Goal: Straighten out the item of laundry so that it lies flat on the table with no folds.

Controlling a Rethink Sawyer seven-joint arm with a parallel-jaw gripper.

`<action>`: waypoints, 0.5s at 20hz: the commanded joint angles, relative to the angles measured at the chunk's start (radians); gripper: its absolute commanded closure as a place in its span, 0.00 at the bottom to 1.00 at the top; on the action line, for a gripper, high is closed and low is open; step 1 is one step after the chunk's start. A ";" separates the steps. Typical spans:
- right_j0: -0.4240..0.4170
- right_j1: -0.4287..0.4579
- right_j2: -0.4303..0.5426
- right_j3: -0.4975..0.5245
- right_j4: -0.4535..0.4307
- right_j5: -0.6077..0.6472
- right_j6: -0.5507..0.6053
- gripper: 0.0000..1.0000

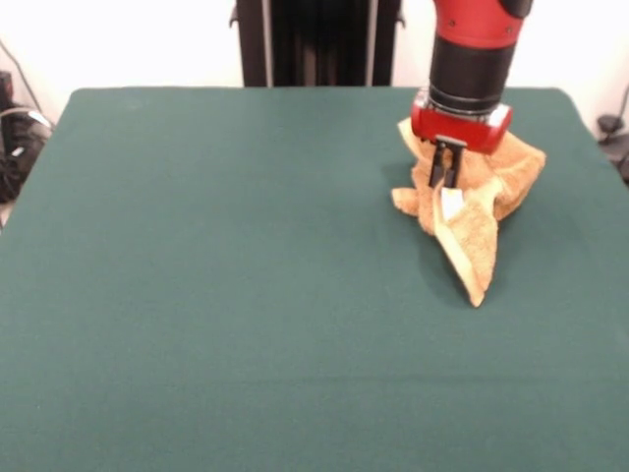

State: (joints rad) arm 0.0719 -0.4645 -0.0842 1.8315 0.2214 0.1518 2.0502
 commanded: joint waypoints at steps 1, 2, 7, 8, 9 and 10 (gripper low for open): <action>0.034 0.024 0.029 -0.012 -0.001 0.029 0.136 1.00; 0.032 0.022 0.033 -0.008 -0.002 0.030 0.135 1.00; 0.072 -0.036 0.071 -0.031 0.051 0.143 0.171 1.00; 0.096 -0.054 0.064 -0.054 0.068 0.186 0.189 1.00; 0.114 -0.067 0.062 -0.078 0.082 0.221 0.206 1.00; 0.130 -0.074 0.061 -0.098 0.096 0.245 0.227 1.00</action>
State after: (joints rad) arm 0.1170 -0.5045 -0.0926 1.8224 0.2354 0.2108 2.0502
